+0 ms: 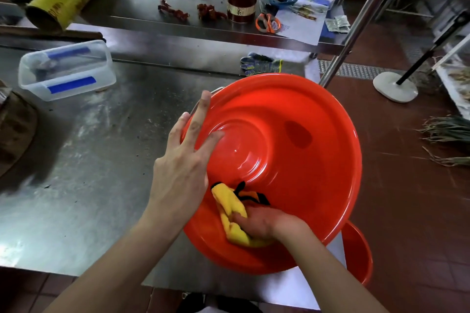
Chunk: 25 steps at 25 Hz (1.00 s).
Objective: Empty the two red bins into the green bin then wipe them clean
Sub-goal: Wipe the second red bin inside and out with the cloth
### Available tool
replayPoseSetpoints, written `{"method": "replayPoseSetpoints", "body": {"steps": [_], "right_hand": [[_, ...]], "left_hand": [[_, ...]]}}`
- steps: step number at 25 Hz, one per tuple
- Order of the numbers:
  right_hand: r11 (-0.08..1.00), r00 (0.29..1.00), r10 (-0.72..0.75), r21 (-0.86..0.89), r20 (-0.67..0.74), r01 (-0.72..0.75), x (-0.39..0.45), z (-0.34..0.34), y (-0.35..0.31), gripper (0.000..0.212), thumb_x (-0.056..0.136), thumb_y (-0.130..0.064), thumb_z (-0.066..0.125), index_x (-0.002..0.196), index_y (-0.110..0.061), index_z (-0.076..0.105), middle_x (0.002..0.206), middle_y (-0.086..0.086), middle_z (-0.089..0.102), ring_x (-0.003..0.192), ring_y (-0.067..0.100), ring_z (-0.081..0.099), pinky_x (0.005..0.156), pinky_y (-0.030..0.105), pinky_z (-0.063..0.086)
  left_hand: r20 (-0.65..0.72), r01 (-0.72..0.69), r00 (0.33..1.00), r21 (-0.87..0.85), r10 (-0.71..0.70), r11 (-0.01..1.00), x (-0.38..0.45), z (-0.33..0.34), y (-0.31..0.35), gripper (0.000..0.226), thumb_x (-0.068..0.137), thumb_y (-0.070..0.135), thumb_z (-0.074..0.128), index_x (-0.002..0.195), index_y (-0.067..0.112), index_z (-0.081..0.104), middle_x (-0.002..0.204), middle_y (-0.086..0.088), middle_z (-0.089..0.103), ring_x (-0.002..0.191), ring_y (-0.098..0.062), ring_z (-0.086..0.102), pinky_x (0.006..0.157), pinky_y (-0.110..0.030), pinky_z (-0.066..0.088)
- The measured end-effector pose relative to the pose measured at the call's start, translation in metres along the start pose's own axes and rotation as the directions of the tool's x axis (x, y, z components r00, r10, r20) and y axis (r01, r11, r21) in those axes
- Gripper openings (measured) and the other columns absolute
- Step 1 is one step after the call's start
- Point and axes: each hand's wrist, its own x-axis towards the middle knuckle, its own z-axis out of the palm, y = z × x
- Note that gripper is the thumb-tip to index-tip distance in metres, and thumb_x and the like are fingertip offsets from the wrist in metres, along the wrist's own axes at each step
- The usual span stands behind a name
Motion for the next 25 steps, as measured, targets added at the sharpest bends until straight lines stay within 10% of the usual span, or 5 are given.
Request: {"method": "replayPoseSetpoints", "body": {"steps": [12,18,25], "right_hand": [[0.998,1.0,0.008,-0.064,0.007,-0.008,-0.039,-0.003,0.001,0.069,0.099,-0.069,0.022,0.159,-0.035,0.019,0.166,-0.005,0.022,0.149,0.027,0.028,0.119,0.047,0.022],[0.99,0.998,0.056,0.125,0.043,-0.061,0.033,-0.01,0.009,0.059,0.101,-0.055,0.038,0.148,-0.022,0.046,0.154,0.007,0.045,0.143,0.027,0.039,0.118,0.041,0.029],[0.971,0.995,0.061,0.237,-0.083,-0.04,0.076,-0.021,0.006,0.081,0.072,-0.098,0.017,0.066,-0.036,0.069,0.066,-0.013,0.072,0.067,0.011,0.066,0.102,0.034,0.045]], "left_hand": [[0.005,-0.029,1.0,-0.036,0.029,0.999,0.007,-0.001,-0.001,0.065,0.077,-0.011,0.067,0.131,0.025,0.06,0.17,0.01,-0.003,0.143,-0.031,0.035,0.048,-0.041,0.058],[0.004,-0.015,1.0,-0.033,0.015,0.999,0.006,-0.001,-0.001,0.066,0.076,-0.011,0.065,0.13,0.027,0.059,0.17,0.012,-0.004,0.143,-0.029,0.036,0.05,-0.043,0.059],[-0.004,0.015,1.0,-0.035,-0.015,0.999,0.005,0.0,-0.008,0.063,0.077,-0.012,0.063,0.128,0.025,0.063,0.17,0.01,-0.002,0.142,-0.029,0.037,0.048,-0.038,0.057]]}}
